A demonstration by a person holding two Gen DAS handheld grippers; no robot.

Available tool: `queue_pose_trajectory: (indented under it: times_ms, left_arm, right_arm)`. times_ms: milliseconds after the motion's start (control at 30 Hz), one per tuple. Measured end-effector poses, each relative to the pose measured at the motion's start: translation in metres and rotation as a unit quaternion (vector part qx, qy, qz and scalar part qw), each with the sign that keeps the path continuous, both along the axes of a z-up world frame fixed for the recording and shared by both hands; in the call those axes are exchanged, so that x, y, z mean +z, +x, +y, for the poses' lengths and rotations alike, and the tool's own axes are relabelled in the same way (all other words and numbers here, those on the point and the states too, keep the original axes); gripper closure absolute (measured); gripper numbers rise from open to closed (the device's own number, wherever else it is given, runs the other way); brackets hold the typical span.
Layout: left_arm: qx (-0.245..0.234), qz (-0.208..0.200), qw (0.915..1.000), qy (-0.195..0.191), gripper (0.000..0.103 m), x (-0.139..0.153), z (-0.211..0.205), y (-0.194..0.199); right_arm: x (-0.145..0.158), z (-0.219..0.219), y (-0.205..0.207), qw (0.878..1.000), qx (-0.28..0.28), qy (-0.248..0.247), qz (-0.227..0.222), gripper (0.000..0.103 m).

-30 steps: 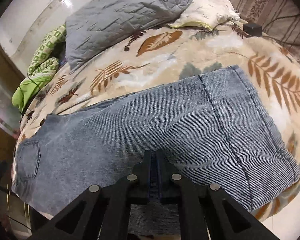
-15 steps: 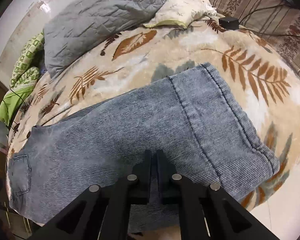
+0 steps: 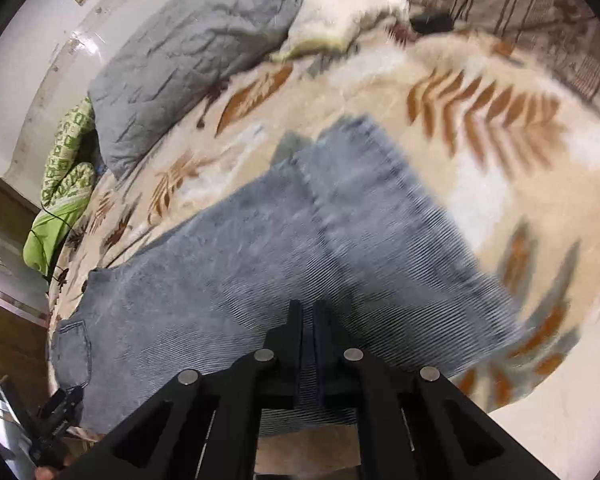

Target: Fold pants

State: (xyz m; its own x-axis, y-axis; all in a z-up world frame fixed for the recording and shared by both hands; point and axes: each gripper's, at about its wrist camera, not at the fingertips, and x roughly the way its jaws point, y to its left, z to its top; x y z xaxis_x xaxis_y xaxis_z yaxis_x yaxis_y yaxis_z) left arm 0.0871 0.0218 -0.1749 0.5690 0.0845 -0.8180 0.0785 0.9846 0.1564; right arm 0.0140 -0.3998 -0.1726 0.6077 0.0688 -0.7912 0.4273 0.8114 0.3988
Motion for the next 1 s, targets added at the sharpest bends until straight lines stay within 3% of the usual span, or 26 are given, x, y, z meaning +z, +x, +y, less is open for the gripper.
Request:
queue_pose_trajectory:
  times_ms: [233, 367, 433, 567, 633, 700, 767, 833, 1000]
  left_arm:
    - [-0.031, -0.012, 0.9994, -0.009, 0.015, 0.019, -0.018, -0.007]
    - [-0.061, -0.006, 0.9980, -0.014, 0.015, 0.024, -0.039, -0.009]
    - [-0.071, -0.004, 0.9974, -0.013, 0.015, 0.024, -0.049, -0.008]
    - [-0.087, 0.004, 0.9961, -0.008, 0.015, 0.021, -0.066, -0.006]
    - [-0.094, 0.006, 0.9956, -0.005, 0.015, 0.019, -0.075, -0.006]
    - [-0.099, 0.010, 0.9950, -0.004, 0.015, 0.016, -0.082, -0.006]
    - [-0.106, 0.014, 0.9943, 0.000, 0.015, 0.013, -0.088, -0.007]
    - [-0.110, 0.016, 0.9938, 0.001, 0.015, 0.012, -0.092, -0.008]
    - [-0.113, 0.020, 0.9934, 0.002, 0.015, 0.009, -0.100, -0.003]
  right_arm:
    - [0.019, -0.061, -0.043, 0.987, -0.116, 0.068, -0.083, 0.096]
    - [0.022, -0.084, -0.048, 0.981, -0.120, 0.111, -0.109, 0.094]
    - [0.022, -0.095, -0.049, 0.981, -0.121, 0.114, -0.100, 0.091]
    - [0.004, -0.108, -0.047, 0.973, -0.123, 0.177, -0.084, 0.086]
    - [-0.001, -0.108, -0.044, 0.972, -0.109, 0.193, -0.082, 0.078]
    - [-0.006, -0.105, -0.038, 0.975, -0.094, 0.190, -0.061, 0.056]
    - [-0.007, -0.101, -0.034, 0.979, -0.081, 0.179, -0.049, 0.045]
    - [-0.003, -0.099, -0.033, 0.984, -0.076, 0.157, -0.048, 0.045]
    - [-0.021, -0.104, -0.025, 0.983, -0.047, 0.179, -0.014, 0.041]
